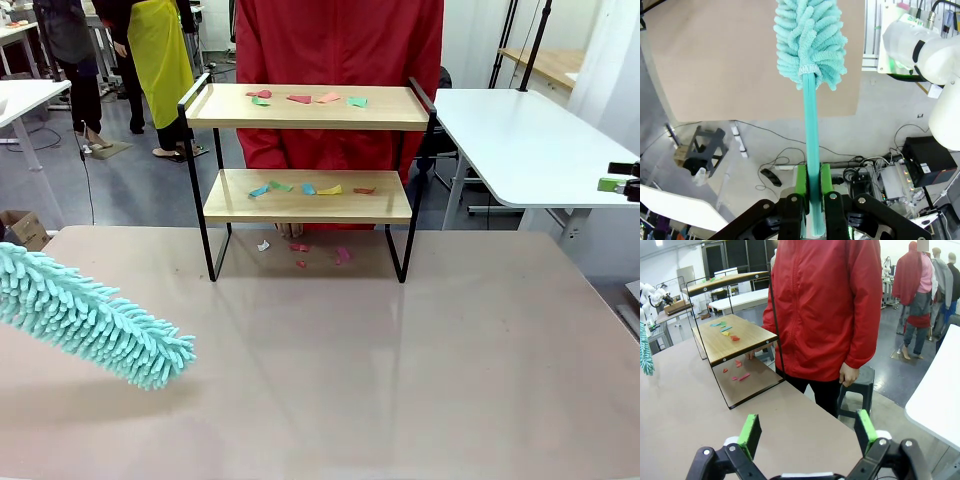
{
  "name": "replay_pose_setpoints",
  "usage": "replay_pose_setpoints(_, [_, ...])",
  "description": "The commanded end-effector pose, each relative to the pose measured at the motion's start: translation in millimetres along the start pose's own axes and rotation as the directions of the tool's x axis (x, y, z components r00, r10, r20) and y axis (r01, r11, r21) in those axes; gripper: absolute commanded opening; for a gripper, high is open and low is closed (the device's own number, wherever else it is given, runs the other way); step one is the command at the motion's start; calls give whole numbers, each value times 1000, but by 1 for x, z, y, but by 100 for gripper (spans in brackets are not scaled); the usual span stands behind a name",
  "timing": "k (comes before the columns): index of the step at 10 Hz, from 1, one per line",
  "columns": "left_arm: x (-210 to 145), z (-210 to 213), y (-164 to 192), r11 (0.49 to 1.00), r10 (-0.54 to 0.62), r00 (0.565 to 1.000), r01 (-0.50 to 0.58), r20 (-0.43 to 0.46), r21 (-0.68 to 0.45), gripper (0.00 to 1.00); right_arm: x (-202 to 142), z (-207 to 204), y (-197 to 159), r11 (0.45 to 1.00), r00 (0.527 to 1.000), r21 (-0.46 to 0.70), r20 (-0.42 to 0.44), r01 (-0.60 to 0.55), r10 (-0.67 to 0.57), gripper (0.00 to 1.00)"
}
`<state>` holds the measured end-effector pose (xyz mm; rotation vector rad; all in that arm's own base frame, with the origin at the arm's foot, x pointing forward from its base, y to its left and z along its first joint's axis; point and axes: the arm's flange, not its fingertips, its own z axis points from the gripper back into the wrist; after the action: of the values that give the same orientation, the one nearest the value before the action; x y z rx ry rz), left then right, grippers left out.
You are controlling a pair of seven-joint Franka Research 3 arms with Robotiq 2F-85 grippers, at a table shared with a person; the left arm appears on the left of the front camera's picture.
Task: Clean the shelf.
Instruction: Clean the specific section of the Shelf indicated by the human with the Duster.
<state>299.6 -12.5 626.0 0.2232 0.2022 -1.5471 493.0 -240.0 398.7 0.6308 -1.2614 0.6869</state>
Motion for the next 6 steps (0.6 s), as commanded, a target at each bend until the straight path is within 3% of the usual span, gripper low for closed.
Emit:
replay_pose_setpoints(1, [-3, 2, -2, 1000, -10, 1000, 10, -16, 4, 13, 2, -1, 1, 1000, 1000, -1, 1, -4, 4, 100])
replay_pose_setpoints(4, [0, 0, 0, 1000, 0, 1000, 0, 0, 0, 13, 2, -1, 1, 1000, 1000, -1, 1, -4, 4, 100])
replay_pose_setpoints(6, [1, -15, -1, 999, 13, 986, -17, 164, 27, 13, 2, -1, 1, 1000, 1000, -1, 1, -4, 4, 100])
